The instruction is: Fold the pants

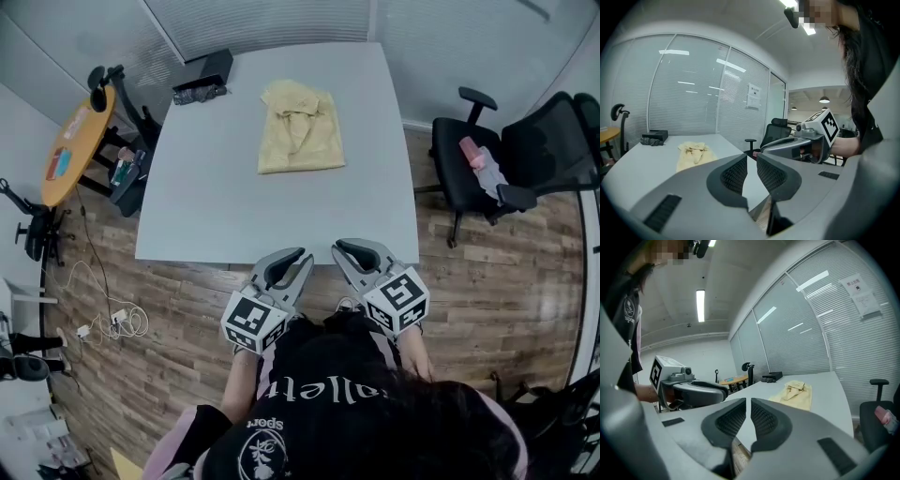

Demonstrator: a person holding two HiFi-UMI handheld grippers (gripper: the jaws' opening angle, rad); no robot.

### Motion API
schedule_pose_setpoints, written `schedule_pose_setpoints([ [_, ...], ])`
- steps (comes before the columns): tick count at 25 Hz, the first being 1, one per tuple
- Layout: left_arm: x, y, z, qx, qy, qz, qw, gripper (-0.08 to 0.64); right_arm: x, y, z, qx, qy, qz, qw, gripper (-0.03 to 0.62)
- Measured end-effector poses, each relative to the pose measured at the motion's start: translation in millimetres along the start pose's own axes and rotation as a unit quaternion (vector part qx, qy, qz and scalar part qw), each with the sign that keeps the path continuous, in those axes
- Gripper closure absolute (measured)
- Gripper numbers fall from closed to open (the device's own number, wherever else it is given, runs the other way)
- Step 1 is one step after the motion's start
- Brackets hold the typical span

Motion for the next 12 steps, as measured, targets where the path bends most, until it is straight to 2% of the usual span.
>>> schedule_pose_setpoints([
  [6,-14,-1,-2,0.01,0.009,-0.004,0.9999,0.497,0,-7,13,0.0,0.005,-0.011,1.0,0.551],
  [12,-47,5,4,0.022,0.02,0.008,0.9995,0.502,7,-15,45,-0.012,0.01,-0.003,1.0,0.56],
])
Point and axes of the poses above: the fingertips, and each gripper's own axes: x forward along the fingers, z to its left, y out of its underside, the point moved 7 cm from there along -x, backward along the fingers, and after that the axes turned 14 degrees about -x, right-handed, at the moved point
